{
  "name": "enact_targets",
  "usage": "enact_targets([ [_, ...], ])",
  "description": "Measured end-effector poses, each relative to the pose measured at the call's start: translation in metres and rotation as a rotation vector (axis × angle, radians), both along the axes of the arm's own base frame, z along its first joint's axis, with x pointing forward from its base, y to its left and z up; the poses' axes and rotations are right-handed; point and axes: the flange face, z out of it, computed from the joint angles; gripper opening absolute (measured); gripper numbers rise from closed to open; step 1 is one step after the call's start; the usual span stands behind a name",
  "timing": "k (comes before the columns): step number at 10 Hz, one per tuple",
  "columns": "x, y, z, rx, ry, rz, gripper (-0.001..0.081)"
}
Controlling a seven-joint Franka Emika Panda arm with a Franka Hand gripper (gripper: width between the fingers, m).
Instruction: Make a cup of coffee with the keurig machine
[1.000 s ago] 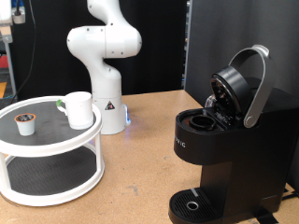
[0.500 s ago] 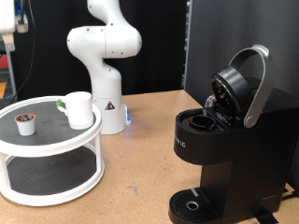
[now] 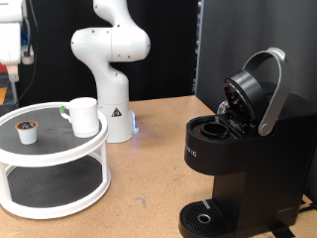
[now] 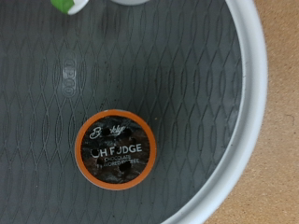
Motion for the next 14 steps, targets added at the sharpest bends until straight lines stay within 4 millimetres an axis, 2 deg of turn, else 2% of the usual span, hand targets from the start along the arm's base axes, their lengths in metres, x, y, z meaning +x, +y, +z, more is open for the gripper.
enact_targets([
  [7, -0.005, 0.004, -0.063, -0.048, -0.006, -0.001, 0.0805],
  [14, -0.009, 0.017, -0.107, -0.059, -0.038, 0.011, 0.0805],
])
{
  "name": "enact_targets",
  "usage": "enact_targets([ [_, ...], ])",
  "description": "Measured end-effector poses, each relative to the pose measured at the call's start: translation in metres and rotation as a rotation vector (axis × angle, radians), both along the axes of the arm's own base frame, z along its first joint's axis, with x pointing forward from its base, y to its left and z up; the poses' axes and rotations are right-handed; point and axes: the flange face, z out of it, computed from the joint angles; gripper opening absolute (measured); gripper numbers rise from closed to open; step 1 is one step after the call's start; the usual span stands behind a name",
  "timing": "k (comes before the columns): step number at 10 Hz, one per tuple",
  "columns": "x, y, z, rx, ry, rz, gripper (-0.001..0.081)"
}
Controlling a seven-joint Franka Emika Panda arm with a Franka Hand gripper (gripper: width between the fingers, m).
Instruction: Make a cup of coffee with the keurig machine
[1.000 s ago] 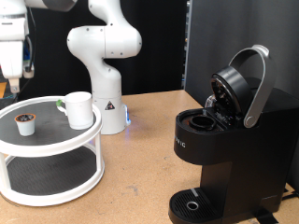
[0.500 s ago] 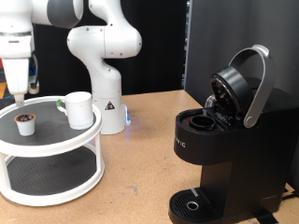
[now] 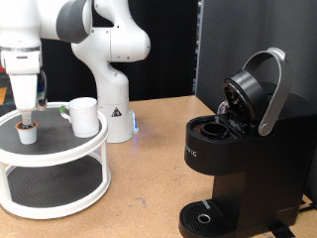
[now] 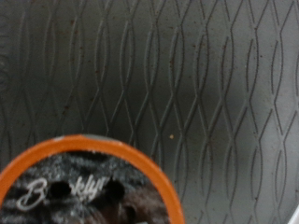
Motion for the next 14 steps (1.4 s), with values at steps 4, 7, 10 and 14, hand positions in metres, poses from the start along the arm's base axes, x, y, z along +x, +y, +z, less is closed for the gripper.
enact_targets([
  [4, -0.003, 0.003, -0.017, -0.005, -0.01, -0.002, 0.0805],
  [7, -0.005, 0.003, -0.027, -0.011, -0.011, -0.002, 0.0805],
  [10, -0.006, 0.003, -0.03, -0.01, -0.007, -0.003, 0.0805],
  [14, -0.006, 0.003, -0.032, -0.008, -0.002, -0.013, 0.051],
])
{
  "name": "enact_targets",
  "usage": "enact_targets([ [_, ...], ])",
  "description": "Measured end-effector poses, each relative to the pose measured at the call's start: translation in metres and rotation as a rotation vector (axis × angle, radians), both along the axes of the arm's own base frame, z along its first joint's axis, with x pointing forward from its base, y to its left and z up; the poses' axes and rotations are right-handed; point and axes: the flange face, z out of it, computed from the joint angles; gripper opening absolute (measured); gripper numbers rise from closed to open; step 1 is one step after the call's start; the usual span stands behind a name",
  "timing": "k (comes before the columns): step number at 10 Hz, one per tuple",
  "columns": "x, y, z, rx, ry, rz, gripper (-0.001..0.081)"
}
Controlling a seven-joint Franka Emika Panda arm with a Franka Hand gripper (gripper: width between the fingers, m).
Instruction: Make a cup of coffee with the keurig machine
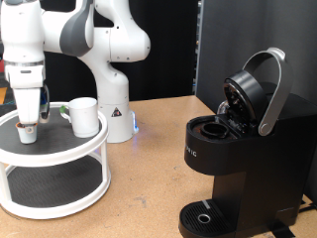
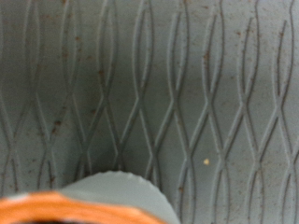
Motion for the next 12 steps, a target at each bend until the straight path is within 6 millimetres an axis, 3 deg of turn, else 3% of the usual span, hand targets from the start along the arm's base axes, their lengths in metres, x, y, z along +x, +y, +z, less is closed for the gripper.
enact_targets([
  [1, 0.0, 0.0, 0.0, 0.0, 0.0, -0.007, 0.051],
  [2, 0.0, 0.0, 0.0, 0.0, 0.0, -0.01, 0.043],
  [5, 0.001, -0.002, 0.009, 0.03, 0.032, -0.023, 0.043],
  [9, 0.007, 0.0, 0.066, 0.11, 0.047, -0.017, 0.043],
  [10, 0.009, 0.0, 0.081, 0.105, 0.043, -0.005, 0.0349],
  [11, 0.01, 0.002, 0.088, 0.106, 0.049, 0.004, 0.0085],
  [12, 0.01, 0.002, 0.087, 0.108, 0.052, -0.006, 0.0085],
])
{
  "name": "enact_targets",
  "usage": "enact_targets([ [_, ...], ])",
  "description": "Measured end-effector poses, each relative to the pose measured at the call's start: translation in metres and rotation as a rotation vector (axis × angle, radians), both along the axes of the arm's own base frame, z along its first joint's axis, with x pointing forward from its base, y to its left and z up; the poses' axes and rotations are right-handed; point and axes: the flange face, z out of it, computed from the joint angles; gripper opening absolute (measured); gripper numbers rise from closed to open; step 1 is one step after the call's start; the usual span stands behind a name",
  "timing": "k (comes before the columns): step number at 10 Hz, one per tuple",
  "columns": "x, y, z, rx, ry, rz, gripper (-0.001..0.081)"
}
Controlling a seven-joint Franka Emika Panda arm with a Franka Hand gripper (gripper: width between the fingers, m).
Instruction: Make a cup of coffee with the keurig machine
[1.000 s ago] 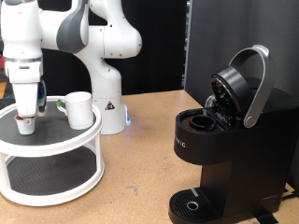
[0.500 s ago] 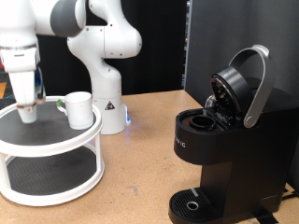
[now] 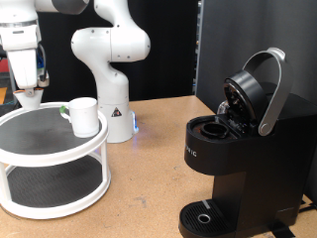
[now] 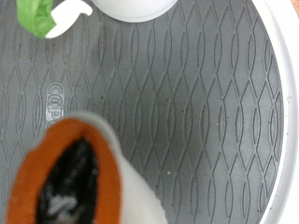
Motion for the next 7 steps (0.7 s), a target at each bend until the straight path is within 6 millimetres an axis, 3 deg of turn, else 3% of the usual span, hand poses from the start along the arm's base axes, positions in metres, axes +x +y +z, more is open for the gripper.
enact_targets([
  [3, 0.013, 0.029, -0.003, 0.142, -0.008, -0.165, 0.0085],
  [7, 0.045, 0.083, 0.017, 0.253, -0.067, -0.312, 0.0085],
])
